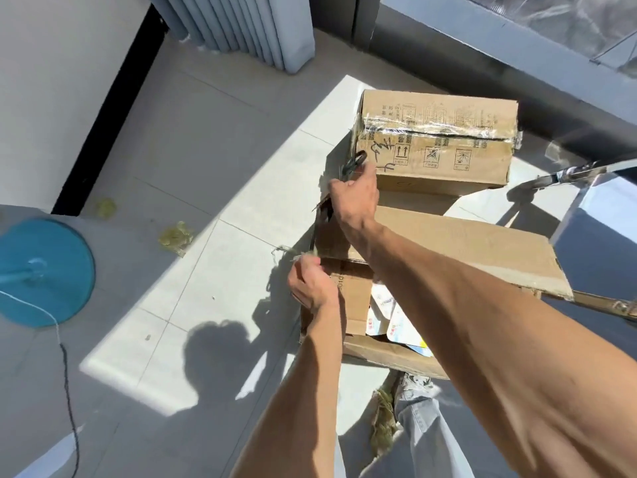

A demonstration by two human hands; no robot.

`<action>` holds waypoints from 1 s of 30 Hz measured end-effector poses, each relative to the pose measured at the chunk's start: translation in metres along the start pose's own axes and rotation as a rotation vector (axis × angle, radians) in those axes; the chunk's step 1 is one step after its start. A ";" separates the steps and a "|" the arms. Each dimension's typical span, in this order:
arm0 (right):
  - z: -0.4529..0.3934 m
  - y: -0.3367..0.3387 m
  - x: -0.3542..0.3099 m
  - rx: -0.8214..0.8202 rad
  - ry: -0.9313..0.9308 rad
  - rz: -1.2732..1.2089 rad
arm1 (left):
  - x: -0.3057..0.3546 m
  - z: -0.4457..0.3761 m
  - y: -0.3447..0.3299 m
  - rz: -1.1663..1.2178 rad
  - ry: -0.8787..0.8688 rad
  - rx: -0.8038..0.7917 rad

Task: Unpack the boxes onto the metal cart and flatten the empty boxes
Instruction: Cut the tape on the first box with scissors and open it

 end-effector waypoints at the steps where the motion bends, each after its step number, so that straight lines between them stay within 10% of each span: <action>1: -0.006 0.011 0.003 0.032 -0.031 -0.039 | 0.004 0.004 -0.001 0.012 -0.023 0.002; 8: -0.028 0.056 0.023 0.182 -0.151 -0.221 | 0.027 0.026 -0.073 -0.036 0.056 -0.340; 15: -0.043 0.100 0.017 0.265 0.018 -0.181 | 0.014 0.031 -0.102 -0.108 -0.030 -0.460; 23: -0.068 0.114 0.040 0.326 -0.204 -0.276 | 0.017 0.046 -0.147 0.054 0.040 -0.482; 30: -0.099 0.116 0.042 0.206 -0.451 -0.525 | 0.017 0.034 -0.182 -0.348 -0.257 -0.610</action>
Point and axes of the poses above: each hand's wrist, its own z-axis away from the middle knuckle, its own y-axis out of the back of the hand, x = y × z, the point moved 3 cm from there along -z, towards the middle knuckle, and after that the axes turned 13 degrees about -y, right-handed, at the moved point
